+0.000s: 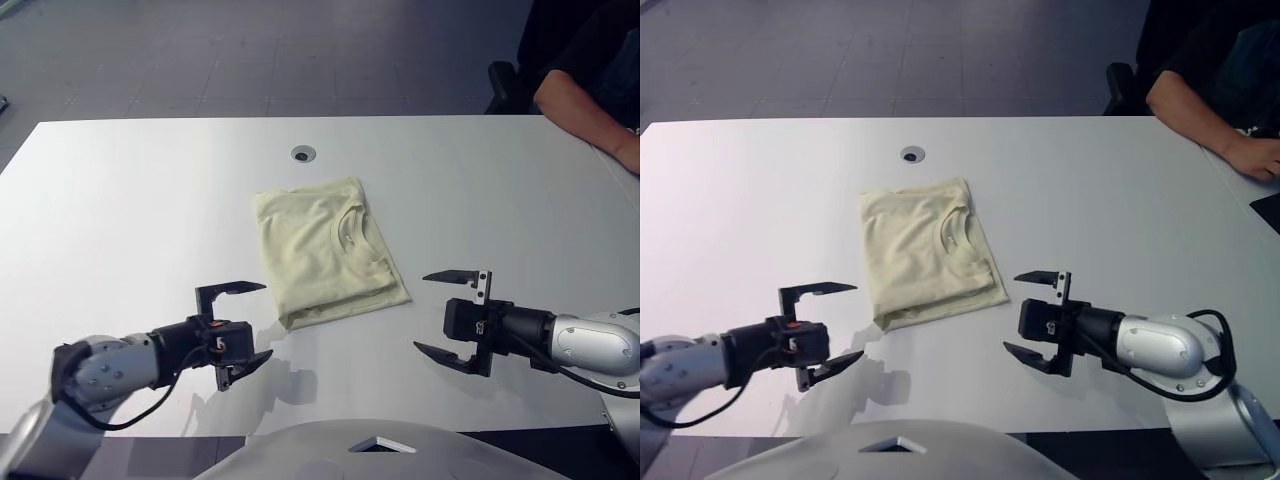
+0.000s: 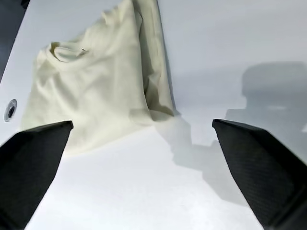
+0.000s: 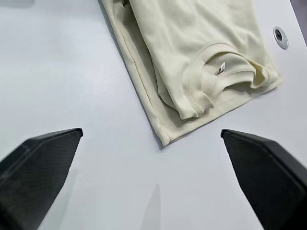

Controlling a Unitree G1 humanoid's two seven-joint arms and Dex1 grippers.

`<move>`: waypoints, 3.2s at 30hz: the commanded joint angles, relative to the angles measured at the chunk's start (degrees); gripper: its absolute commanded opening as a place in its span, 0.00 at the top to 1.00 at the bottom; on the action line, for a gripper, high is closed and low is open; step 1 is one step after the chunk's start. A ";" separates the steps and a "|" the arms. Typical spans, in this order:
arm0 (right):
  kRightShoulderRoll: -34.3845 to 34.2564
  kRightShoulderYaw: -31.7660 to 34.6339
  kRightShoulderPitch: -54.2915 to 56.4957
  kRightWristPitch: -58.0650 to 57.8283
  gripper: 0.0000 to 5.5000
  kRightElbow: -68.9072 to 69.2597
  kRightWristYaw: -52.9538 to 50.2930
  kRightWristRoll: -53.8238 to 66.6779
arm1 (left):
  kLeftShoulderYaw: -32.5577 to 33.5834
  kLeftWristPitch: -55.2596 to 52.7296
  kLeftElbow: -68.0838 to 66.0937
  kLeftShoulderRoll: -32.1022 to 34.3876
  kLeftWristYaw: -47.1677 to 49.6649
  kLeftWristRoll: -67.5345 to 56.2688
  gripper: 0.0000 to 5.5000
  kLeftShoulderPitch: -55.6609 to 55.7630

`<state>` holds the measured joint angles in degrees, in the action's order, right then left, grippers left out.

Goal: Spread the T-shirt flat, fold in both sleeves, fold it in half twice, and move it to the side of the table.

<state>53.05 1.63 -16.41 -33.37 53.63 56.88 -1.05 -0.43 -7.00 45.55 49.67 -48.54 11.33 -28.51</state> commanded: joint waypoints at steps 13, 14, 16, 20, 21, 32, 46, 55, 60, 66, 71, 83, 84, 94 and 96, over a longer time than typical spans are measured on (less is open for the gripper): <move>3.35 -7.39 11.84 5.31 0.02 -8.86 1.08 0.88 | -20.07 -3.84 -11.91 -10.27 11.87 32.50 0.33 4.34; 3.35 -7.81 11.68 5.63 0.02 -8.99 0.91 0.67 | -20.72 -4.14 -12.22 -11.02 11.58 33.19 0.37 4.77; 3.32 -9.27 10.86 6.94 0.02 -9.40 0.21 -0.48 | -21.79 -4.77 -11.80 -12.36 10.36 33.55 0.44 5.85; 3.66 -12.87 10.05 12.18 0.02 -11.61 -1.70 -5.35 | -23.07 -5.02 -12.05 -12.83 8.30 33.61 0.58 7.07; 4.00 -13.83 9.99 14.46 0.02 -12.88 -2.45 -7.48 | -23.16 -4.97 -12.21 -12.77 8.03 33.56 0.61 7.23; 1.84 -18.91 11.14 32.09 0.02 -25.45 -8.17 -19.35 | -23.60 -3.90 -13.64 -12.31 6.06 31.58 0.94 7.65; -5.48 -26.94 18.35 43.42 0.15 -38.80 -13.30 -29.68 | -22.41 3.84 -17.02 -4.80 3.32 24.47 0.97 6.39; -4.98 -26.38 19.64 47.92 0.43 -41.63 -13.62 -30.36 | -20.09 7.23 -18.15 -1.64 2.33 20.90 0.98 7.11; -5.66 -26.36 19.98 48.59 0.58 -42.01 -13.42 -30.31 | -20.38 4.49 -14.60 -2.26 0.22 20.93 0.98 8.19; -5.99 -26.05 19.67 48.87 0.77 -41.69 -13.16 -30.24 | -20.42 2.44 -12.99 -2.62 -1.26 20.83 0.98 9.38; -5.83 -25.72 19.53 49.15 0.90 -41.08 -12.50 -29.81 | -20.07 1.59 -12.54 -2.72 -2.06 20.39 0.98 10.15; -1.19 -22.46 18.31 30.21 1.00 -29.58 8.57 -9.15 | -15.14 -4.01 -7.84 1.45 -14.30 1.36 0.98 13.55; -0.01 -22.39 17.95 28.60 1.00 -29.04 10.25 -8.23 | -14.56 -4.86 -7.32 2.04 -15.44 -0.42 0.98 13.72; 1.78 -18.33 21.75 5.79 1.00 -25.47 20.31 10.78 | -9.90 -18.59 -2.08 3.42 -20.46 -19.36 0.98 17.37; 1.73 -16.99 24.14 -0.43 1.00 -25.10 22.26 16.60 | -8.59 -21.57 -1.36 4.32 -21.45 -23.15 0.98 18.51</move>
<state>54.72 -17.40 4.44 -28.64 27.33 77.45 10.74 -10.80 -25.88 42.53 52.56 -69.01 -8.46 -11.89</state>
